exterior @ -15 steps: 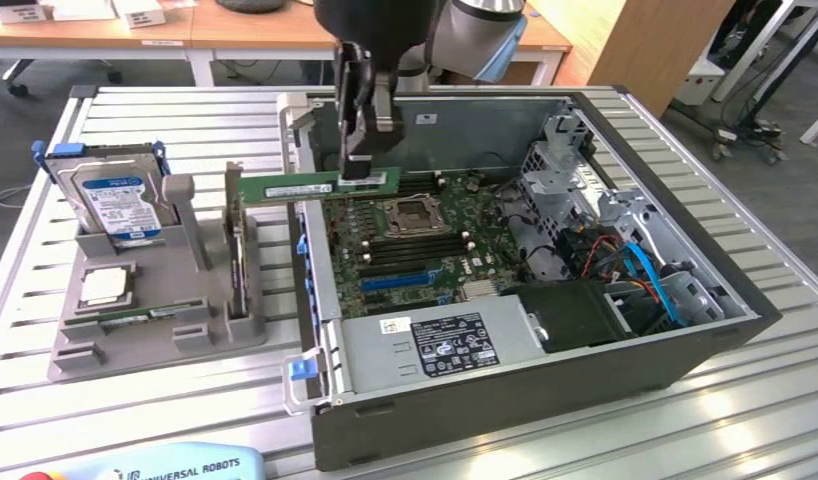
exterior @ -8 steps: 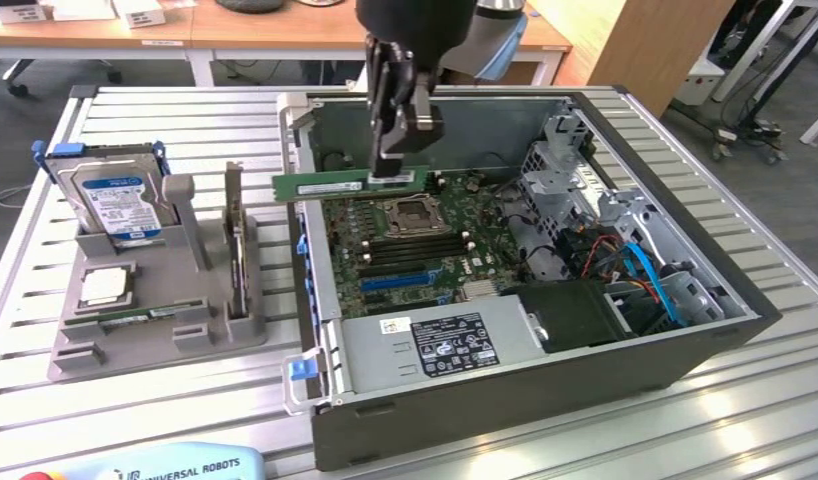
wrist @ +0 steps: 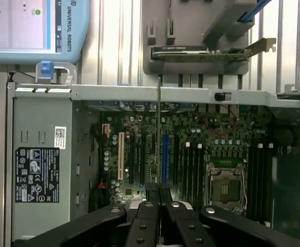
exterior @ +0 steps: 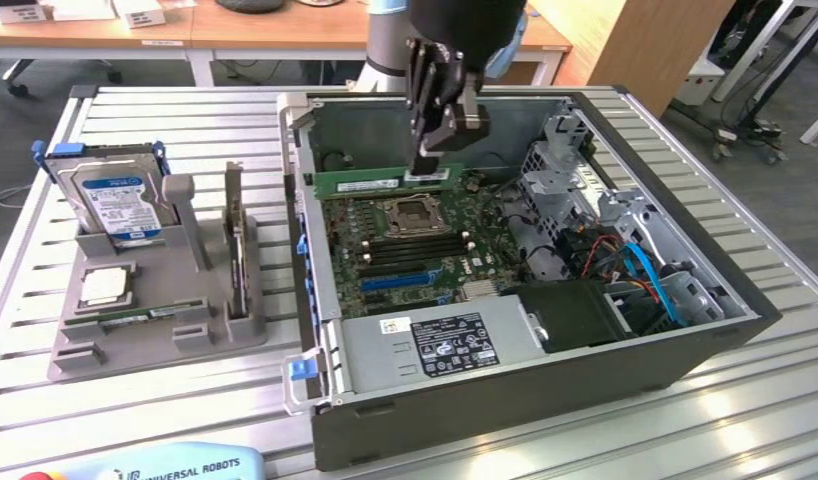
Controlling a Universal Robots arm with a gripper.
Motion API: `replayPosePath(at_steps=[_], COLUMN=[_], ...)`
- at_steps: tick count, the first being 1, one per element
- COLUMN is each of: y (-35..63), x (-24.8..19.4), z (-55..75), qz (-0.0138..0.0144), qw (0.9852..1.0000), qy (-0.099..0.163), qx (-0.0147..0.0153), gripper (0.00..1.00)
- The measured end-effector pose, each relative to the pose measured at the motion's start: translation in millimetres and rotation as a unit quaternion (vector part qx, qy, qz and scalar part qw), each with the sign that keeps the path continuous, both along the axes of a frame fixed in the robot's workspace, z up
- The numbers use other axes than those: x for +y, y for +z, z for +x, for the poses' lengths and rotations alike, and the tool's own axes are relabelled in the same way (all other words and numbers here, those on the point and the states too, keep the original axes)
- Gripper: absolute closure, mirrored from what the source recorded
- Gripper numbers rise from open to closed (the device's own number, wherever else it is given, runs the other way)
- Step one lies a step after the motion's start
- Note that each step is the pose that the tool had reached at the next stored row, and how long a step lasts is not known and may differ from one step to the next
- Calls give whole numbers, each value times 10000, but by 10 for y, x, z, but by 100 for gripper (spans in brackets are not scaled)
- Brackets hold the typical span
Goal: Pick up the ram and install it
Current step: 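Pick up the ram and move it above insertion slot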
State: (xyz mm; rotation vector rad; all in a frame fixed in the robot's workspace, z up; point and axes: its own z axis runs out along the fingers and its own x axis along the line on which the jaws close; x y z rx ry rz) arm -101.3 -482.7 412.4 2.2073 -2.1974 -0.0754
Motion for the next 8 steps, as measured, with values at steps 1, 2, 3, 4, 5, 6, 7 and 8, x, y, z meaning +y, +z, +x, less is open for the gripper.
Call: replayPosePath(at_steps=[1, 2, 3, 4, 5, 6, 7, 8], y=[0, -1, -1, -1, -2, -2, -3, -3], x=[0, 0, 0, 0, 0, 0, 0, 0], z=[28, 56, 84, 110, 131, 152, 176, 202], qz=[0, 0, 0, 0, 0, 0, 0, 0], qw=[10000, 10000, 10000, 10000, 10000, 10000, 10000, 10000], qy=[0, 1, 1, 0, 0, 0, 0, 0], qx=[0, 0, 0, 0, 0, 0, 0, 0], gripper=[89, 89, 89, 89, 89, 89, 89, 89])
